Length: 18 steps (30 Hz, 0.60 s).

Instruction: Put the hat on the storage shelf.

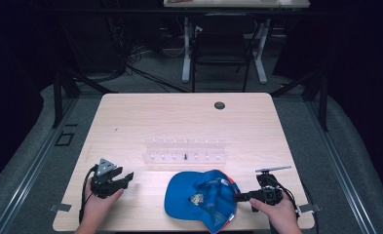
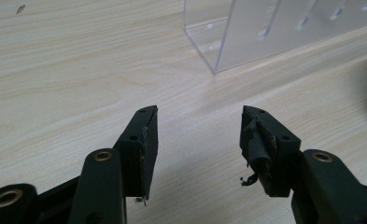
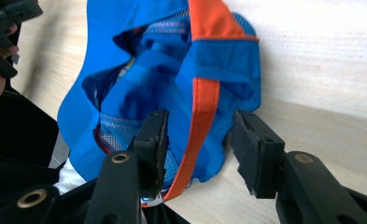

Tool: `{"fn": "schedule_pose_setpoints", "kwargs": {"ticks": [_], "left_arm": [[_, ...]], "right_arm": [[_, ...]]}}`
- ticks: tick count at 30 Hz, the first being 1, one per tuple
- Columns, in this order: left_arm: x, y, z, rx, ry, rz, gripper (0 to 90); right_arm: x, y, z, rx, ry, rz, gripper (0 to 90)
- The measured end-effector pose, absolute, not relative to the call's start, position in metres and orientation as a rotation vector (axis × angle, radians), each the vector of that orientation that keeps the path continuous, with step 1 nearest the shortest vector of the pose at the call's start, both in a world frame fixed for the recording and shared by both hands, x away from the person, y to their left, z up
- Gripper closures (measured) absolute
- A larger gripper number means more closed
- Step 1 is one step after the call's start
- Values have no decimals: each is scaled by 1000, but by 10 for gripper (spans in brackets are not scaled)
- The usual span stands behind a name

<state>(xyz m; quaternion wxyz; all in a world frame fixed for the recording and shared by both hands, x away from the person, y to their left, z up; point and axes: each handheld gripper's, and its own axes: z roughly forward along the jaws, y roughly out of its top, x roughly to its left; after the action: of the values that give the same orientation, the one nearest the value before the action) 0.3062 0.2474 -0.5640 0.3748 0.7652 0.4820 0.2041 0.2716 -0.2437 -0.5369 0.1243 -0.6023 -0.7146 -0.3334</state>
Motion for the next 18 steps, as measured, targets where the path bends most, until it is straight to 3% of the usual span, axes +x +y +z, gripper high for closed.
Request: {"fn": "schedule_pose_setpoints", "kwargs": {"ticks": [18], "left_arm": [[306,247,-564,1968,1229,530,471]], "right_arm": [[273,-235,-547,-1683,-2008,-997,578]]}}
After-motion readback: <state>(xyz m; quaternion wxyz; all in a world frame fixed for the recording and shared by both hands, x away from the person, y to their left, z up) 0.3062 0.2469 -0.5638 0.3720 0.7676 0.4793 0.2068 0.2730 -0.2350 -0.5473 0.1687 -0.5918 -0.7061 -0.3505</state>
